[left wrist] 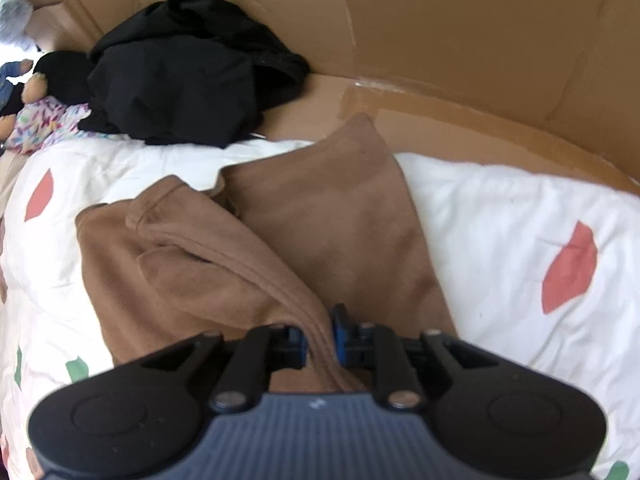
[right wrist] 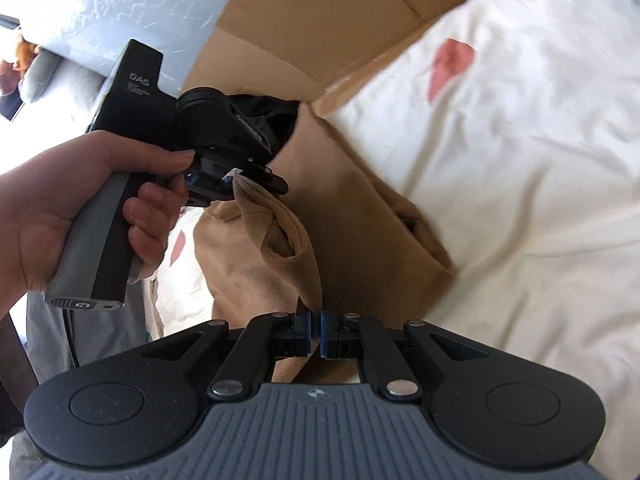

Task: Fold clothes
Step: 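Lower the held shirt edge onto the duvet with both tools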

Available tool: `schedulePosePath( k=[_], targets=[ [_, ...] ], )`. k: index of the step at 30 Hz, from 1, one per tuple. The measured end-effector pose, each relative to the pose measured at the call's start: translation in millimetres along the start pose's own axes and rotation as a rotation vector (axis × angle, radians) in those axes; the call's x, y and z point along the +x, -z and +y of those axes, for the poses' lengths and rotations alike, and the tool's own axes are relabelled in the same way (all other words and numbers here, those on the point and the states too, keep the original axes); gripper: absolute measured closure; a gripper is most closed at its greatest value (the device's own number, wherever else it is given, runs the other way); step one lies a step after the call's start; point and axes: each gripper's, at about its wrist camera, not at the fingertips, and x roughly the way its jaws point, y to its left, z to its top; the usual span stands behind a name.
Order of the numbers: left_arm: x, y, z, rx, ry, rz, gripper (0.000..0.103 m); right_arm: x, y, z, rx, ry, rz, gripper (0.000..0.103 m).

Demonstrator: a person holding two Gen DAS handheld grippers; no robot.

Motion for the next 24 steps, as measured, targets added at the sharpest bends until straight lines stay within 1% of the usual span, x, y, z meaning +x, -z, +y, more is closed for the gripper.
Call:
schedulePosePath(
  k=[2, 3, 4, 5, 6, 8, 11, 14, 16, 17, 18, 19, 21, 24],
  targets=[
    [0, -1, 3, -0.013, 0.021, 0.006, 0.082, 1, 0, -2, 0.003, 0.011, 0.005, 0.099],
    [0, -1, 5, -0.019, 0.031, 0.009, 0.077, 2, 0, -4, 0.004, 0.016, 0.007, 0.098],
    [0, -2, 6, -0.021, 0.051, 0.013, 0.074, 3, 0, -4, 0.006, 0.018, 0.01, 0.097],
    [0, -3, 7, -0.023, 0.072, 0.018, 0.067, 5, 0, -5, 0.006, 0.026, 0.02, 0.097],
    [-1, -3, 7, -0.022, 0.078, 0.016, 0.065, 5, -1, -5, 0.004, 0.041, 0.017, 0.096],
    [-4, -5, 8, -0.029, 0.087, 0.009, 0.063, 3, -1, -5, 0.002, 0.055, 0.01, 0.094],
    [-7, -7, 8, -0.05, 0.119, 0.007, 0.057, 2, -1, -8, 0.007, 0.058, 0.001, 0.094],
    [-7, -8, 6, -0.044, 0.117, 0.003, 0.057, -9, 4, -14, 0.009, 0.056, 0.002, 0.094],
    [-7, -7, 7, -0.049, 0.109, -0.007, 0.062, -8, 6, -15, 0.009, 0.052, -0.004, 0.094],
    [-7, -7, 8, -0.053, 0.109, -0.014, 0.068, -7, 6, -15, 0.008, 0.05, -0.006, 0.094],
    [-8, -7, 9, -0.058, 0.109, -0.022, 0.082, -7, 6, -15, 0.007, 0.049, -0.008, 0.095],
    [-7, -7, 10, -0.058, 0.11, -0.029, 0.09, -7, 6, -15, 0.003, 0.047, -0.01, 0.097],
    [-7, -7, 14, -0.078, 0.119, -0.037, 0.095, -6, 4, -13, -0.009, 0.044, -0.015, 0.099],
    [-11, -8, 11, -0.084, 0.133, -0.054, 0.096, -9, 5, -9, -0.028, 0.041, -0.025, 0.1]
  ],
)
